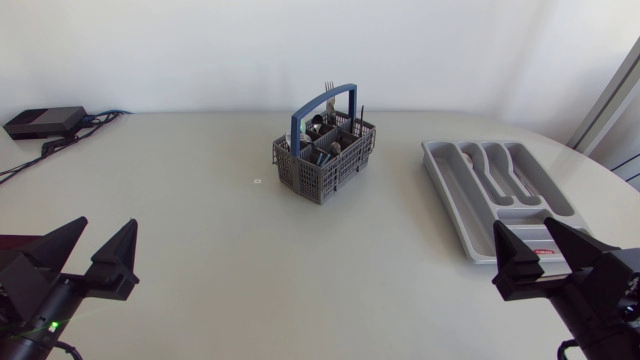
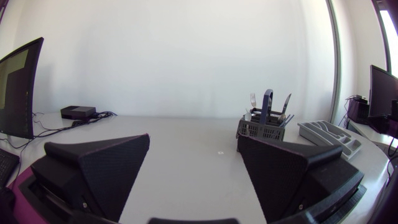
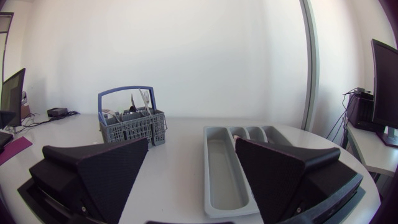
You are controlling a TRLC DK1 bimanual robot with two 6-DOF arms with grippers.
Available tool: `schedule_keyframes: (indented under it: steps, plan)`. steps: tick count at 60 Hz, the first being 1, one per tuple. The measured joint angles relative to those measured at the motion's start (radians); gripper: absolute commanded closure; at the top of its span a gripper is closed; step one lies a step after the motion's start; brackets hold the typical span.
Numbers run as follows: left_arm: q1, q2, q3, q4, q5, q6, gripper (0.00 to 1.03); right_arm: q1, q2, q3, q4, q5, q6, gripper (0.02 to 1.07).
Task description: Sort the cutlery from the basket into the organizer compartments.
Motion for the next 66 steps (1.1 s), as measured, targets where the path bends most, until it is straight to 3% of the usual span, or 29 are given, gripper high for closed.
schedule_keyframes:
  steps: [38, 50, 58, 66]
  plan:
    - [0.031, 0.035, 0.032, 0.023, -0.011, 0.0, 0.08, 0.0, 0.02, 0.018, 0.004, 0.004, -0.031, 0.07]
    - [-0.002, 0.253, 0.155, 0.031, -0.015, -0.01, 0.18, 0.0, 0.215, 0.117, 0.046, 0.004, -0.034, 0.07]
    - [-0.021, 0.473, 0.291, 0.028, -0.023, -0.056, 0.18, 0.0, 0.376, 0.193, 0.056, 0.004, -0.034, 0.07]
    - [-0.106, 0.67, 0.437, -0.052, -0.087, -0.067, 0.18, 0.0, 0.494, 0.24, 0.057, 0.004, -0.032, 0.07]
